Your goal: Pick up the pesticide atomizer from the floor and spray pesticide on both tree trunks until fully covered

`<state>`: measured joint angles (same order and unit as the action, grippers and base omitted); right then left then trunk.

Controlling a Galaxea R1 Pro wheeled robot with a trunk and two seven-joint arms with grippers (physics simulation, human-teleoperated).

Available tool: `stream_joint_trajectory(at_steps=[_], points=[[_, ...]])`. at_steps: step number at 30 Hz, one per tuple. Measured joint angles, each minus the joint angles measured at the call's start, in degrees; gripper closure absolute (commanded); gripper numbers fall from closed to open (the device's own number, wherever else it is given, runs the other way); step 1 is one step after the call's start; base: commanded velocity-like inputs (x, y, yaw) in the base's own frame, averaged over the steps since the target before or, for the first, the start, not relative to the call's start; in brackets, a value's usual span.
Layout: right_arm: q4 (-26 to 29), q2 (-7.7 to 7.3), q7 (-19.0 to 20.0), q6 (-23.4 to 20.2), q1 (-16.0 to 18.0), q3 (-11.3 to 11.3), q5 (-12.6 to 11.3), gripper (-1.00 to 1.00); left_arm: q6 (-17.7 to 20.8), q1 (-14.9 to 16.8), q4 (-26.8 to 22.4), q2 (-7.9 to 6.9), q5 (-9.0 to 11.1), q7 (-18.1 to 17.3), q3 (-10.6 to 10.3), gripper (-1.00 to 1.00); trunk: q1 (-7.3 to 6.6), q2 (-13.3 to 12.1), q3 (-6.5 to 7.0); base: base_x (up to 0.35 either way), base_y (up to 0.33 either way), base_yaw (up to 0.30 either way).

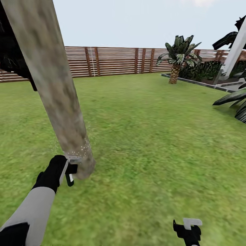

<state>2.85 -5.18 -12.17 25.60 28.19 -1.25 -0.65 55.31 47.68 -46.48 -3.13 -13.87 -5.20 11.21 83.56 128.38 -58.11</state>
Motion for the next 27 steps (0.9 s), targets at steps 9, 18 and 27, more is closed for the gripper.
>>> stream_joint_trajectory(at_steps=[9, 18, 27], points=[[0.01, -0.1, -0.02, 0.0, -0.01, -0.01, 0.0, -1.0, 0.92, 0.8, -0.13, 0.33, -0.11, -0.02, -0.44, 1.0, -0.03, 0.0, 0.0, 0.277, -0.015, 0.025], [0.0, -0.18, 0.0, 0.02, 0.0, -0.01, 0.01, -1.0, 0.89, 0.67, -0.08, 0.16, -0.22, 0.03, -0.53, 1.0, 0.0, 0.0, 0.0, 0.101, -0.233, 0.0], [-0.01, -0.1, -0.02, 0.03, 0.01, -0.01, 0.01, -1.0, 0.89, 0.79, -0.12, -0.1, -0.3, 1.21, -0.39, 1.0, 0.0, 0.0, 0.0, 0.0, -0.276, 0.039]])
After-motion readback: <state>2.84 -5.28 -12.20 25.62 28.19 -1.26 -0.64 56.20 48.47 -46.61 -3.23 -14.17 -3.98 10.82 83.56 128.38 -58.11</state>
